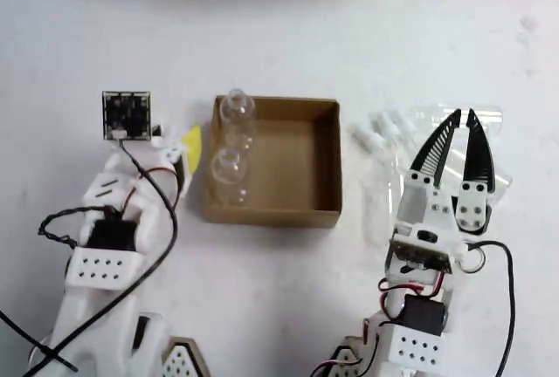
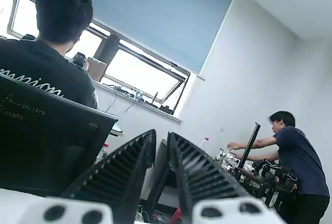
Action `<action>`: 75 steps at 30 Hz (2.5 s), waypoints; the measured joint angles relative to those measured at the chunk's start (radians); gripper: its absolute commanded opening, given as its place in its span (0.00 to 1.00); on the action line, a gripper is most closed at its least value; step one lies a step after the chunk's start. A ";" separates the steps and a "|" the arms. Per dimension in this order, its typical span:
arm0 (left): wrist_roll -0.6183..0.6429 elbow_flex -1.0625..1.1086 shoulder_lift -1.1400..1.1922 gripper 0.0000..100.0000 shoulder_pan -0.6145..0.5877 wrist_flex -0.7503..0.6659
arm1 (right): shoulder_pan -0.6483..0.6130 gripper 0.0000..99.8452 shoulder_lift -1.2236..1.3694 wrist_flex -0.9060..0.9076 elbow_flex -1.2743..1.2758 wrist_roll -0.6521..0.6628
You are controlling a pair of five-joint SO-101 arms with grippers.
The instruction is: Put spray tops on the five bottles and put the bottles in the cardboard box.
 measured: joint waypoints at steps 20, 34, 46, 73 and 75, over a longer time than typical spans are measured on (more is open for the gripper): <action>0.000 0.000 0.000 0.21 0.002 0.000 | -0.040 0.02 0.962 0.528 -0.902 0.118; 0.000 0.000 0.000 0.21 0.002 0.000 | -0.060 0.02 1.818 1.103 -1.534 0.735; 0.000 0.000 0.000 0.21 0.002 0.000 | -0.051 0.04 2.177 1.232 -1.881 0.913; 0.000 0.000 0.000 0.21 0.009 0.000 | 0.012 0.12 2.650 1.720 -2.713 1.039; 0.000 0.000 0.000 0.21 0.009 0.000 | 0.014 0.12 2.651 1.751 -2.740 1.054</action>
